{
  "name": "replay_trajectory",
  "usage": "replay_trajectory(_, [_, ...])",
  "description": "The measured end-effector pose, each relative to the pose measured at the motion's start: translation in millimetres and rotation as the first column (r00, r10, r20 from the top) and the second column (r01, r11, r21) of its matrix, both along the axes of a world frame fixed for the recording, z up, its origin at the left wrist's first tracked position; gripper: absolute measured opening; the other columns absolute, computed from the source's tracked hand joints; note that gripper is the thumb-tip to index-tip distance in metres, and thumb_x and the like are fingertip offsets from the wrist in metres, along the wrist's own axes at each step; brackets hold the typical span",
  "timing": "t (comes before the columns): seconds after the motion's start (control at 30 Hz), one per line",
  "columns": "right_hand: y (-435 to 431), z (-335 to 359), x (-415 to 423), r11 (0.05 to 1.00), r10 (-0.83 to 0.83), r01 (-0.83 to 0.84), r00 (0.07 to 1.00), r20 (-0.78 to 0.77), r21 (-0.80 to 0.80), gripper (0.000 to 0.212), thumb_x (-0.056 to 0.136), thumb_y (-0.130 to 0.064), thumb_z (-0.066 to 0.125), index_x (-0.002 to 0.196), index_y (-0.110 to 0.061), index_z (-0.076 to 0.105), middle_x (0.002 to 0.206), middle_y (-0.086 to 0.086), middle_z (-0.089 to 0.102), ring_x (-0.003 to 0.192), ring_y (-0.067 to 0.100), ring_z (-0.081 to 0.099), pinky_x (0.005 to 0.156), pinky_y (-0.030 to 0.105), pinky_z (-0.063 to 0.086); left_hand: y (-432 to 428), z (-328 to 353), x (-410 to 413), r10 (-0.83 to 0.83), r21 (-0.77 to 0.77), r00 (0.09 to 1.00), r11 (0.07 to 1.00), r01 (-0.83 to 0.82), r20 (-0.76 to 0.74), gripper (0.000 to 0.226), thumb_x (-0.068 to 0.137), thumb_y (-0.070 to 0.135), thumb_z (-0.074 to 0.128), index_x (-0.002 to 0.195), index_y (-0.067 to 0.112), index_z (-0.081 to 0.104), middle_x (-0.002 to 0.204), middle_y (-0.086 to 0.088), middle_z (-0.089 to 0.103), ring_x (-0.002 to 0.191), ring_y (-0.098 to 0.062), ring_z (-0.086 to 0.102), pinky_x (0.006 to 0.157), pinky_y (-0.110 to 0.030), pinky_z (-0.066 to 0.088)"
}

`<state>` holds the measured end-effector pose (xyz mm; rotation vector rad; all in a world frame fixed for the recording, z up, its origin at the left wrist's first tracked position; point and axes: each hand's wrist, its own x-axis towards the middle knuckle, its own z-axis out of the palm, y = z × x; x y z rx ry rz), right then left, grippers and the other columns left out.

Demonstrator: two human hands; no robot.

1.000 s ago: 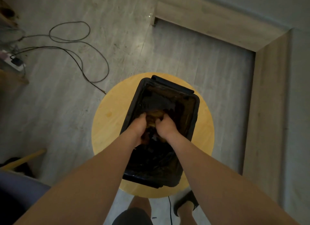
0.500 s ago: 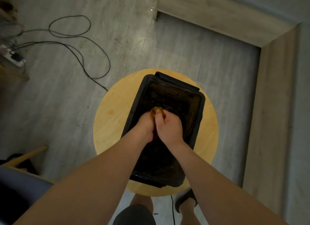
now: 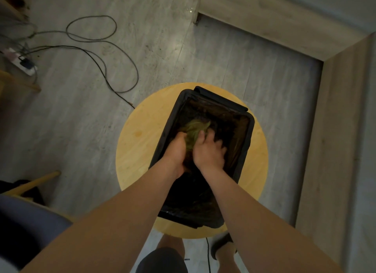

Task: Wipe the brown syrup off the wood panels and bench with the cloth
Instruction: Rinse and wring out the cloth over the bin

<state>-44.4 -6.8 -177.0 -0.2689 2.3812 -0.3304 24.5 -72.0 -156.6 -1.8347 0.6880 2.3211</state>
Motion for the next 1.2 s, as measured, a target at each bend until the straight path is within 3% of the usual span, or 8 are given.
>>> replay_trajectory(0.13, [-1, -2, 7, 0.97, 0.029, 0.029, 0.972, 0.234, -0.242, 0.041, 0.107, -0.046, 0.03, 0.132, -0.027, 0.056, 0.129, 0.015, 0.059, 0.115, 0.031, 0.058, 0.104, 0.046, 0.046, 0, 1, -4, 0.108, 0.149, 0.993, 0.984, -0.099, -0.049, 0.051, 0.099, 0.058, 0.046, 0.111, 0.019, 0.077, 0.111, -0.014, 0.076, 0.107, -0.031, 0.068, 0.096, -0.044, 0.054])
replay_trajectory(0.27, [16, 25, 18, 0.869, 0.112, -0.061, 0.991, 0.073, -0.492, 0.02, 0.097, -0.028, 0.05, 0.08, -0.022, 0.058, 0.085, 0.001, 0.061, 0.079, 0.013, 0.058, 0.072, 0.034, 0.049, -2, -5, -7, 0.078, 0.126, 0.99, 0.99, -0.064, -0.113, 0.061, 0.104, 0.035, 0.042, 0.053, 0.016, 0.07, 0.062, -0.004, 0.065, 0.056, -0.015, 0.068, 0.056, -0.023, 0.052])
replay_trajectory(0.37, [24, 43, 25, 0.755, 0.166, -0.154, 0.985, -0.04, -0.638, 0.028, 0.094, -0.024, 0.051, 0.067, -0.014, 0.051, 0.071, -0.003, 0.053, 0.074, 0.013, 0.054, 0.065, 0.026, 0.043, -5, 0, -7, 0.026, 0.083, 0.997, 0.996, -0.02, -0.076, 0.057, 0.107, 0.031, 0.041, 0.057, 0.013, 0.062, 0.054, -0.002, 0.059, 0.045, -0.012, 0.062, 0.043, -0.017, 0.047])
replay_trajectory(0.53, [19, 28, 23, 0.739, 0.215, -0.246, 0.968, -0.127, -0.627, 0.035, 0.095, -0.037, 0.04, 0.072, -0.017, 0.057, 0.079, -0.002, 0.058, 0.08, 0.013, 0.054, 0.076, 0.024, 0.042, -4, 10, -6, 0.005, 0.043, 0.995, 0.999, -0.001, -0.097, 0.034, 0.106, 0.008, 0.047, 0.075, 0.004, 0.061, 0.056, -0.008, 0.065, 0.048, -0.016, 0.066, 0.046, -0.02, 0.053])
replay_trajectory(0.7, [12, -3, -26, 0.863, 0.3, -0.371, 0.922, -0.244, -0.342, 0.053, 0.094, -0.044, 0.022, 0.082, -0.008, 0.059, 0.086, 0.016, 0.061, 0.085, 0.034, 0.058, 0.077, 0.042, 0.044, 1, 19, -7, -0.018, -0.052, 0.993, 0.999, 0.012, -0.12, 0.026, 0.102, 0.001, 0.047, 0.111, -0.003, 0.071, 0.104, -0.024, 0.072, 0.095, -0.032, 0.071, 0.091, -0.045, 0.059])
replay_trajectory(0.83, [6, -12, -34, 0.967, 0.17, -0.209, 0.955, -0.241, -0.144, 0.047, 0.109, -0.04, 0.035, 0.126, -0.002, 0.057, 0.128, 0.028, 0.049, 0.12, 0.047, 0.048, 0.102, 0.048, 0.038, 6, 20, -1, 0.012, -0.039, 0.997, 0.999, -0.015, -0.074, 0.036, 0.108, 0.035, 0.044, 0.128, 0.017, 0.067, 0.119, -0.013, 0.073, 0.111, -0.032, 0.068, 0.099, -0.057, 0.054])
replay_trajectory(0.97, [0, -12, -7, 0.997, 0.019, -0.011, 0.994, 0.105, -0.075, 0.061, 0.109, -0.052, 0.024, 0.161, -0.02, 0.022, 0.16, 0.019, 0.026, 0.146, 0.043, 0.028, 0.121, 0.05, 0.025, 6, 9, 0, 0.067, 0.086, 0.997, 0.994, -0.07, 0.04, 0.058, 0.099, 0.071, 0.038, 0.132, 0.029, 0.062, 0.126, -0.009, 0.068, 0.112, -0.032, 0.065, 0.101, -0.059, 0.051])
replay_trajectory(1.2, [17, 19, 21, 0.888, 0.082, -0.014, 0.988, 0.127, -0.459, 0.028, 0.107, -0.036, 0.043, 0.095, -0.02, 0.063, 0.094, 0.0, 0.065, 0.086, 0.013, 0.063, 0.079, 0.036, 0.053, -2, 4, -3, 0.094, 0.144, 0.991, 0.986, -0.079, -0.099, 0.049, 0.103, 0.048, 0.048, 0.079, 0.012, 0.071, 0.071, -0.008, 0.071, 0.07, -0.019, 0.071, 0.069, -0.03, 0.054])
